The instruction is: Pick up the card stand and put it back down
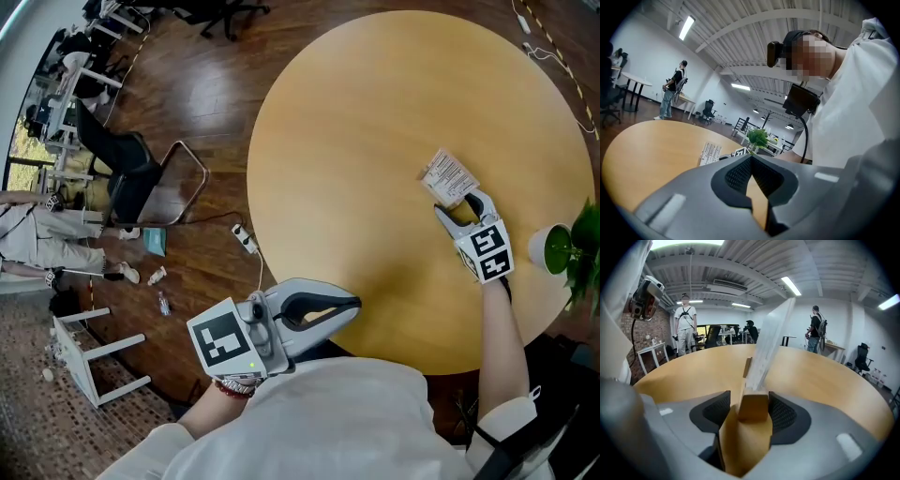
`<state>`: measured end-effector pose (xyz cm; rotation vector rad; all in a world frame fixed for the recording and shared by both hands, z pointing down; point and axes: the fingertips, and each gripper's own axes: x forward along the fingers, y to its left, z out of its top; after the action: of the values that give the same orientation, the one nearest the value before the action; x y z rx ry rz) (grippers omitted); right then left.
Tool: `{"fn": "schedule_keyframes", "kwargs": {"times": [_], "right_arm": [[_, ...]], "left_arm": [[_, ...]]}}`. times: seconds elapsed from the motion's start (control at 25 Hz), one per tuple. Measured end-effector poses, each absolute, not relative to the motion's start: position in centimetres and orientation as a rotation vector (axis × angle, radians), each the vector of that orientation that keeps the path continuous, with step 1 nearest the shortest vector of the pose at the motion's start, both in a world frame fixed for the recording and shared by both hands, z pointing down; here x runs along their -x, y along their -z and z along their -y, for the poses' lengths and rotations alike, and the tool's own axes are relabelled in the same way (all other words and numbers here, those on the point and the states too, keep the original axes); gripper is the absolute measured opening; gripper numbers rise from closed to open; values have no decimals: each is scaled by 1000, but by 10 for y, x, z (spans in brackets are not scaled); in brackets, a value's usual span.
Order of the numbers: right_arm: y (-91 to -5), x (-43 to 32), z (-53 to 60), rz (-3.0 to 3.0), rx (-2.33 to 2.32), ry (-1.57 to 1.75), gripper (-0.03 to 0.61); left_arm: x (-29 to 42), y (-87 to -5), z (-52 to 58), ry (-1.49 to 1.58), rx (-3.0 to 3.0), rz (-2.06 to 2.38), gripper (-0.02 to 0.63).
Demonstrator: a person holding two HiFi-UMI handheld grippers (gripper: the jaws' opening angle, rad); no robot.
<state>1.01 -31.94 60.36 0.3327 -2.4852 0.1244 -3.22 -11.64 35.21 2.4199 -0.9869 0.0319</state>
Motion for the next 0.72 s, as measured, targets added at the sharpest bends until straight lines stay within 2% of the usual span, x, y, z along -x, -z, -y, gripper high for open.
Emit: {"fn": "schedule_keyframes", "kwargs": {"times": [0.16, 0.2, 0.32, 0.4, 0.56, 0.72], "right_arm": [[-602, -58, 317, 2377, -535, -246, 262], [-595, -73, 312, 2352, -605, -259, 285], [-556, -106, 256, 2330, -763, -257, 298], [-522, -106, 192, 2382, -798, -247, 291], [-442, -93, 66, 2494, -827, -189, 235], [-384, -73, -28, 2629, -928, -318, 225]], "left_arm": [[50, -353, 97, 6, -2444, 1046, -19], [56, -353, 87, 4, -2448, 1063, -19], [84, -359, 37, -75, -2460, 1137, -20], [109, -361, -10, -61, -2468, 1198, -19], [148, -360, -101, 113, -2455, 1218, -20], [160, -368, -162, 112, -2464, 1158, -20]]}}
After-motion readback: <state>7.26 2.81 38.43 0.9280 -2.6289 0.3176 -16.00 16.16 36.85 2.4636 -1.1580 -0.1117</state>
